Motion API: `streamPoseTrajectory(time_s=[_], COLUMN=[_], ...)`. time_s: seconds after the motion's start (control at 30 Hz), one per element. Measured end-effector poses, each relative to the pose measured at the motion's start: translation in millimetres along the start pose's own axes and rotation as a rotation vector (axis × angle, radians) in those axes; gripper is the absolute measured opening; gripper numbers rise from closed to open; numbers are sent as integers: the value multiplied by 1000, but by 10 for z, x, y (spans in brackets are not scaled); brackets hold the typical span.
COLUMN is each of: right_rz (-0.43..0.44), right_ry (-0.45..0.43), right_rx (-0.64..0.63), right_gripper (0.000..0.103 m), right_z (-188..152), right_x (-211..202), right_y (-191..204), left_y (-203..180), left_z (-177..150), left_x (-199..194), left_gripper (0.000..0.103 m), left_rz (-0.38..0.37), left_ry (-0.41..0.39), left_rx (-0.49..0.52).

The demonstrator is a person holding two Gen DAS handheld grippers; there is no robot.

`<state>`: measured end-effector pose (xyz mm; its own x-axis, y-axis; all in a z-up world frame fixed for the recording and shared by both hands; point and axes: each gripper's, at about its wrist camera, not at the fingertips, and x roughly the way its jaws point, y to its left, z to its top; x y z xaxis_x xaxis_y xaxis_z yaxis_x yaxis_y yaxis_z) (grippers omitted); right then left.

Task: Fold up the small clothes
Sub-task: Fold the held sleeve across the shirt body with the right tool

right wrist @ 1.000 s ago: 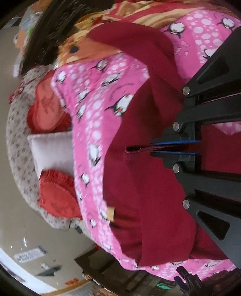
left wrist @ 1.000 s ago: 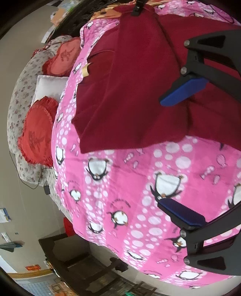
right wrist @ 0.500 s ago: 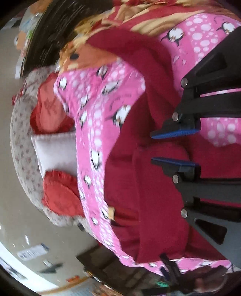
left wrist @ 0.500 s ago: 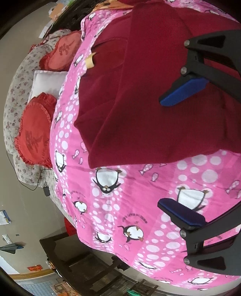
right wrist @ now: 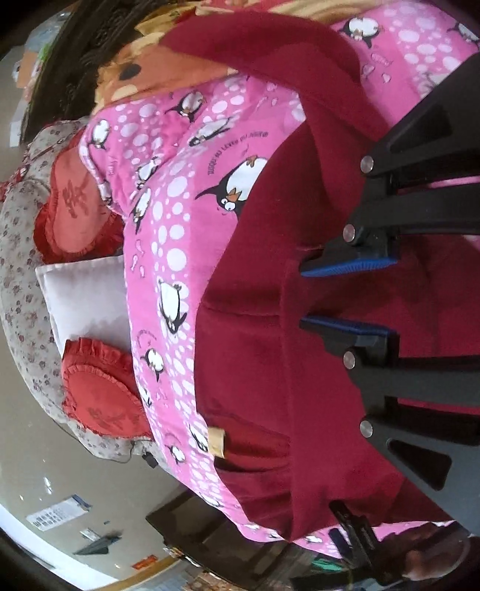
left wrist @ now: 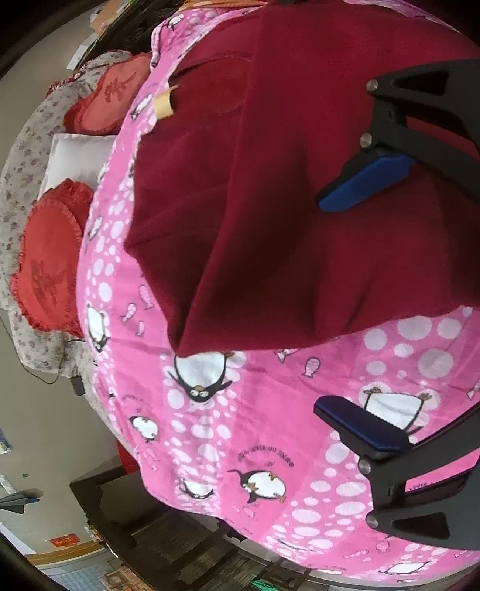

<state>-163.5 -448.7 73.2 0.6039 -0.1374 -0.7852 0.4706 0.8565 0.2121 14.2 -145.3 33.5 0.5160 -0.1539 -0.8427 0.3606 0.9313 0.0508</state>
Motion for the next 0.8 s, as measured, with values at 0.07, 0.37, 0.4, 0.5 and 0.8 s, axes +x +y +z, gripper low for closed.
streamPoseTrajectory(time_s=[0.07,0.37,0.4,0.5,0.8], right_rz=[22,5,11,17,39], right_ry=[-5,47,45,50,64], right_rx=[-16,2,6,-11,-20], right_gripper=[0,0,1,1,3], right_z=[-78,-352,-354,-404,-680], right_x=[-111,-48,-87,-186,-431], right_y=[40,-2,-2,34,76], left_y=[-8,-127,-161,-253,-387], left_z=[-14,-147,-167,-216,-463], left_x=[-58,-403,-439,-489,-539], left_gripper=[102,102,102,102,102], left_rz=[-2,-17,-28,-36,-77], left_ry=[-6,-38,-40,-42,-21], left_rx=[0,35,41,53,72])
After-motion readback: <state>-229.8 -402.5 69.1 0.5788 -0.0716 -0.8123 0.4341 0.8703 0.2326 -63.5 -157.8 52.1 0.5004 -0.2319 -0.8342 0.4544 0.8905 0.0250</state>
